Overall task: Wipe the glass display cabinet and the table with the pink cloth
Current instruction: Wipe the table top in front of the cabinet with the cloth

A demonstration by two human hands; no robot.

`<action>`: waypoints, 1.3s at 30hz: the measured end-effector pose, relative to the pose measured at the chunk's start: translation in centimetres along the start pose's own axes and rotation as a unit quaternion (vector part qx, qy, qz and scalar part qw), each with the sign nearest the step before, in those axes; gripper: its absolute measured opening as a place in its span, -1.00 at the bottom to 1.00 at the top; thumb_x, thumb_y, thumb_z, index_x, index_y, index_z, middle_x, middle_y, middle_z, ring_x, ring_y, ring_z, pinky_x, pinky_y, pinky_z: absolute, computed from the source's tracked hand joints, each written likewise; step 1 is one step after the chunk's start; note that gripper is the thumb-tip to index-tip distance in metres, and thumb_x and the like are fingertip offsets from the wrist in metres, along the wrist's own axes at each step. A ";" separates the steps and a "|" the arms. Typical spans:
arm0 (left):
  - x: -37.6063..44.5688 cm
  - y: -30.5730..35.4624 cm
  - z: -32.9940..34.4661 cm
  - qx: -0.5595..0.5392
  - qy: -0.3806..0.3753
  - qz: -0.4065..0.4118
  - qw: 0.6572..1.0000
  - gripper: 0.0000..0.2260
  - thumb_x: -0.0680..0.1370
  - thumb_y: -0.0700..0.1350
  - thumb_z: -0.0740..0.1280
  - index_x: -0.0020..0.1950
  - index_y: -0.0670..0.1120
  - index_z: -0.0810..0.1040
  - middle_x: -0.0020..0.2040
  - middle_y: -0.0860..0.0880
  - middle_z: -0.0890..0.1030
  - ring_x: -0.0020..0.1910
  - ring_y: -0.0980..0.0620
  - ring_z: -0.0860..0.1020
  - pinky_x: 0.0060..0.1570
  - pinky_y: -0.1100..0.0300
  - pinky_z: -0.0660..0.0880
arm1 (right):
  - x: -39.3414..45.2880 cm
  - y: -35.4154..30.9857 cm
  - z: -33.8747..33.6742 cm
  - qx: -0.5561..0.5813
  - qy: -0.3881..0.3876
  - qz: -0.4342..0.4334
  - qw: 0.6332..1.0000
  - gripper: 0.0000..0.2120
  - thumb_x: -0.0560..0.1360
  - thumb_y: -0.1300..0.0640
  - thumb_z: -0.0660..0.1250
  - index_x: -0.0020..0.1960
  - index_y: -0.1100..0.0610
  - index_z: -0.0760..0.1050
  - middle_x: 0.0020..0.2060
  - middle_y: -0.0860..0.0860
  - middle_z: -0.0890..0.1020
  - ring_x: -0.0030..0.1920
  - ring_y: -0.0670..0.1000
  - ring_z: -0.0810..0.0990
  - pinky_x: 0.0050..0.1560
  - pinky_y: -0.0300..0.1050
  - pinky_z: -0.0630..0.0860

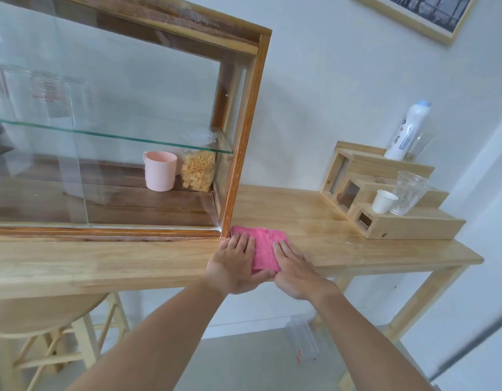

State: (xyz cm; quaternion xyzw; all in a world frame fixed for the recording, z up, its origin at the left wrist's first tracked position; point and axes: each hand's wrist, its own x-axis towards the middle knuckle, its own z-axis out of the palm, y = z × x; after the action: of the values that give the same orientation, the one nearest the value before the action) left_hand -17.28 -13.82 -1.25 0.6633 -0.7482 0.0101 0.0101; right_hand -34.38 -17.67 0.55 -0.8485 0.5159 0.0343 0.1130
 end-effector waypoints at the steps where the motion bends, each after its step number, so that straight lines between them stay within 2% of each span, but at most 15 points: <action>1: 0.2 0.0 0.0 -0.008 -0.005 -0.003 1.000 -0.14 0.56 0.40 -0.17 0.60 -0.24 -0.14 0.62 -0.21 -0.06 0.60 -0.17 -0.07 0.56 -0.09 -0.08 | 0.3 0.1 -0.7 0.027 -0.013 0.002 1.000 -0.26 0.60 0.14 0.10 0.67 0.09 -0.21 0.65 -0.02 -0.20 0.62 -0.09 -0.26 0.60 0.17 -0.24; 4: 0.5 0.2 0.3 -0.017 0.018 -0.007 1.000 -0.35 0.66 0.16 -0.13 0.59 -0.26 -0.11 0.62 -0.25 -0.04 0.60 -0.16 -0.06 0.56 -0.05 -0.10 | 0.9 0.5 -1.9 0.121 -0.010 0.002 0.993 -0.36 0.63 0.20 0.02 0.68 0.07 -0.06 0.66 -0.06 -0.11 0.63 -0.11 -0.18 0.58 0.19 -0.27; 6: 0.9 0.3 0.2 -0.022 0.019 -0.017 0.999 -0.41 0.67 0.05 -0.10 0.59 -0.27 -0.09 0.61 -0.25 -0.03 0.60 -0.16 -0.06 0.56 -0.04 -0.10 | 1.4 0.9 -1.7 0.133 0.003 0.011 0.991 -0.43 0.68 0.15 -0.03 0.67 0.03 -0.01 0.66 -0.08 -0.08 0.62 -0.14 -0.16 0.58 0.18 -0.29; 10: 2.5 0.5 0.1 -0.026 -0.016 -0.029 0.999 -0.40 0.66 0.04 -0.12 0.59 -0.27 -0.14 0.62 -0.23 -0.09 0.60 -0.16 -0.11 0.56 -0.05 -0.12 | 2.0 1.7 -0.2 0.045 0.015 0.018 0.999 -0.42 0.70 -0.21 -0.16 0.67 -0.08 -0.13 0.64 -0.17 -0.16 0.60 -0.20 -0.24 0.57 0.18 -0.35; 13: 3.6 0.4 0.0 -0.052 -0.025 -0.031 0.998 -0.40 0.65 0.04 -0.11 0.60 -0.24 -0.16 0.63 -0.20 -0.12 0.60 -0.13 -0.14 0.57 -0.05 -0.16 | 2.5 2.3 -0.2 0.026 0.020 0.017 0.999 -0.41 0.70 -0.22 -0.17 0.67 -0.08 -0.17 0.64 -0.16 -0.18 0.60 -0.20 -0.25 0.57 0.19 -0.35; 17: 4.7 -0.2 -0.1 -0.057 -0.033 -0.014 0.998 -0.40 0.63 0.04 -0.13 0.61 -0.19 -0.17 0.63 -0.15 -0.16 0.60 -0.12 -0.22 0.56 -0.04 -0.22 | 2.8 2.7 -0.5 0.059 0.007 0.008 0.998 -0.38 0.68 -0.15 -0.04 0.67 -0.10 -0.18 0.64 -0.16 -0.19 0.60 -0.20 -0.27 0.58 0.17 -0.34; 19: 4.3 -0.4 0.1 -0.023 0.007 -0.007 1.000 -0.35 0.57 0.09 -0.25 0.61 -0.20 -0.11 0.63 -0.17 -0.10 0.60 -0.15 -0.18 0.56 -0.05 -0.21 | 2.7 2.8 -0.8 0.074 0.001 0.006 0.997 -0.34 0.65 -0.11 0.02 0.67 -0.09 -0.18 0.65 -0.14 -0.19 0.59 -0.20 -0.27 0.58 0.16 -0.35; 21: 2.9 -0.5 0.5 0.005 0.072 0.025 0.997 -0.24 0.50 0.13 -0.36 0.60 -0.24 0.02 0.61 -0.22 0.04 0.60 -0.17 -0.05 0.56 -0.07 -0.15 | 2.3 2.8 -0.7 0.060 0.009 0.002 0.998 -0.33 0.65 -0.11 0.01 0.67 -0.06 -0.20 0.65 -0.11 -0.21 0.60 -0.18 -0.28 0.57 0.16 -0.35; 24: 0.6 -1.2 2.0 0.012 0.152 0.084 0.985 -0.35 0.63 0.13 -0.15 0.51 -0.28 0.30 0.49 -0.27 0.37 0.50 -0.21 0.30 0.50 -0.12 0.20 | 1.7 2.6 0.4 0.019 0.068 0.004 0.998 -0.35 0.69 -0.17 -0.04 0.67 0.00 -0.19 0.65 -0.06 -0.19 0.61 -0.14 -0.28 0.58 0.16 -0.35; 26: -0.4 -1.9 2.9 0.016 0.178 0.097 0.979 -0.42 0.65 0.11 -0.02 0.47 -0.27 0.38 0.42 -0.25 0.46 0.42 -0.20 0.43 0.40 -0.13 0.37 | 1.5 2.5 1.2 0.005 0.100 0.009 0.995 -0.37 0.70 -0.19 -0.07 0.67 0.03 -0.14 0.66 -0.04 -0.14 0.62 -0.10 -0.24 0.58 0.18 -0.32; 30: -1.3 -1.7 3.3 0.027 0.205 0.084 0.975 -0.45 0.65 0.10 0.01 0.42 -0.26 0.44 0.39 -0.24 0.49 0.38 -0.20 0.47 0.34 -0.13 0.43 | 0.9 2.1 1.9 -0.037 0.174 -0.021 0.984 -0.34 0.64 -0.21 -0.21 0.66 0.05 0.06 0.67 0.01 -0.03 0.64 -0.07 -0.16 0.59 0.17 -0.27; 32: -1.5 -1.6 3.3 0.031 0.228 0.086 0.969 -0.50 0.66 0.08 0.04 0.38 -0.24 0.48 0.36 -0.21 0.52 0.34 -0.16 0.49 0.33 -0.09 0.45 | 0.7 1.8 2.1 -0.034 0.187 -0.053 0.980 -0.32 0.59 -0.17 -0.24 0.64 0.02 0.15 0.66 0.00 0.06 0.64 -0.10 -0.10 0.61 0.08 -0.23; 35: -1.8 -1.7 3.7 0.026 0.270 0.101 0.957 -0.56 0.66 0.07 0.10 0.31 -0.20 0.54 0.25 -0.14 0.60 0.25 -0.11 0.56 0.28 -0.03 0.50 | 0.2 1.8 2.8 -0.003 0.153 -0.064 0.986 -0.27 0.54 -0.21 -0.30 0.66 -0.03 0.07 0.66 -0.05 0.07 0.63 -0.14 -0.11 0.60 -0.10 -0.25; 37: -1.9 -1.4 3.7 0.027 0.284 0.085 0.955 -0.60 0.63 0.07 0.18 0.26 -0.19 0.57 0.20 -0.11 0.63 0.20 -0.10 0.58 0.23 -0.02 0.52 | -0.2 1.7 2.9 -0.025 0.155 -0.055 0.986 -0.25 0.53 -0.21 -0.35 0.66 -0.03 0.05 0.66 -0.04 0.07 0.63 -0.12 -0.12 0.60 -0.08 -0.26; 39: -2.3 -0.8 3.7 0.026 0.264 0.045 0.963 -0.59 0.55 0.09 0.37 0.26 -0.18 0.58 0.20 -0.10 0.63 0.21 -0.12 0.57 0.21 -0.05 0.53 | -0.7 1.2 3.2 -0.044 0.170 -0.045 0.983 -0.24 0.53 -0.20 -0.38 0.66 0.00 0.06 0.65 0.00 0.10 0.64 -0.08 -0.10 0.62 -0.03 -0.24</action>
State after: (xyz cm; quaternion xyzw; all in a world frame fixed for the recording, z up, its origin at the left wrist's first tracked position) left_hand -16.23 -11.70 -5.03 0.6031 -0.7472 0.2051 0.1896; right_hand -35.60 -16.84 -2.60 -0.8685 0.4867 -0.0934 -0.0121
